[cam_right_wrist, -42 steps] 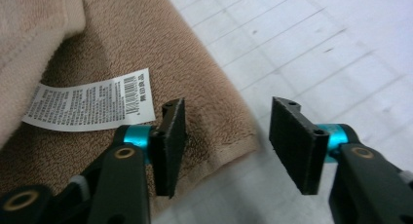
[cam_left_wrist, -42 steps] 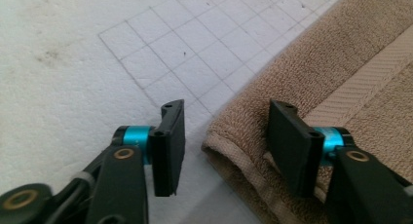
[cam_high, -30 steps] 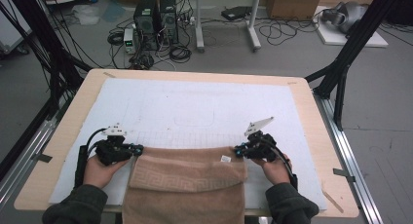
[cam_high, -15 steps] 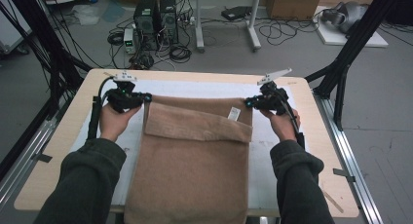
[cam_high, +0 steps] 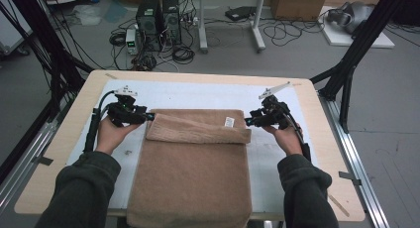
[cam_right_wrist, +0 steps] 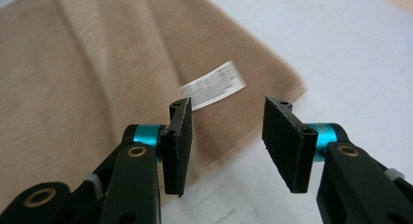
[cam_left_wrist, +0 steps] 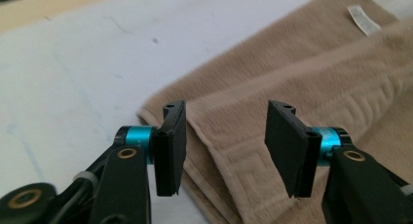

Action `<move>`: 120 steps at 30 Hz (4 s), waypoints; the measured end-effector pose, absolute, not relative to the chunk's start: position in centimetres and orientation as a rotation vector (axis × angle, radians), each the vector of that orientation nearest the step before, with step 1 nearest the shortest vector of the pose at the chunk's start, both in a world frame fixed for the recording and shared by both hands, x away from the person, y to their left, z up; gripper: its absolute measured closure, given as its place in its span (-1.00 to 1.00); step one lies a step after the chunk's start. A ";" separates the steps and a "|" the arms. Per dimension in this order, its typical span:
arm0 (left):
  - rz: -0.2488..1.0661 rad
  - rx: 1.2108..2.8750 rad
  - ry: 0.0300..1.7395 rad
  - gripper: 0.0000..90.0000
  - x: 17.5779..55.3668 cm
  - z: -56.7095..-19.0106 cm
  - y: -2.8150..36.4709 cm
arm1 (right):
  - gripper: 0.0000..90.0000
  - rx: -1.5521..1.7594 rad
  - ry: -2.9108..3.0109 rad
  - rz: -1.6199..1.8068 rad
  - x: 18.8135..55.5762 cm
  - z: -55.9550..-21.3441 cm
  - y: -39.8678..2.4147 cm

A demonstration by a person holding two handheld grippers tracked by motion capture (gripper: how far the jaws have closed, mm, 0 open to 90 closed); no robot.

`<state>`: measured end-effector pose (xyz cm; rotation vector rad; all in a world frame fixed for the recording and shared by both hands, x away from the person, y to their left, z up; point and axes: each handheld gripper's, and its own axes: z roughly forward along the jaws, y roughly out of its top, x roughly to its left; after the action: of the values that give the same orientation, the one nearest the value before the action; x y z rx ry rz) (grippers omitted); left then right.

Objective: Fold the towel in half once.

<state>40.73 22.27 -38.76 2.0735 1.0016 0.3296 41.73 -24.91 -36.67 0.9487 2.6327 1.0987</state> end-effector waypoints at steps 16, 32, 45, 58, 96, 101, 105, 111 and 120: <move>0.256 2.238 1.025 0.66 41.0 -42.0 20.1 | 0.17 0.941 2.767 1.147 38.6 -41.1 -23.4; 0.337 2.115 0.851 0.87 34.6 -40.5 22.4 | 0.64 0.806 2.839 1.181 36.4 -40.6 -23.2; 0.246 2.112 0.933 -0.07 33.6 -42.5 22.6 | 0.48 0.916 2.833 1.088 37.4 -42.6 -23.1; 0.244 2.123 0.780 0.90 31.2 -41.0 22.8 | 0.87 0.794 2.823 1.144 35.4 -40.7 -22.8; 0.237 2.043 0.711 -0.07 22.5 -38.7 27.8 | 0.18 0.658 2.745 1.238 31.3 -38.3 -22.8; 0.262 2.047 0.725 -0.09 23.2 -38.6 27.7 | 0.11 0.692 2.708 1.236 32.9 -38.8 -22.3; 0.274 2.054 0.740 -0.09 25.2 -38.9 26.6 | 0.03 0.727 2.692 1.207 34.3 -39.3 -21.8; 0.329 2.044 0.803 -0.10 29.1 -39.3 25.3 | -0.05 0.763 2.697 1.160 36.4 -39.4 -21.5; 0.397 2.040 0.967 -0.02 36.3 -40.6 23.8 | -0.19 0.879 2.621 1.115 40.2 -39.6 -21.8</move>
<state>36.32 23.81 -40.60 2.0399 0.9667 0.3974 40.16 -21.80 -39.62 0.8793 2.6214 1.1149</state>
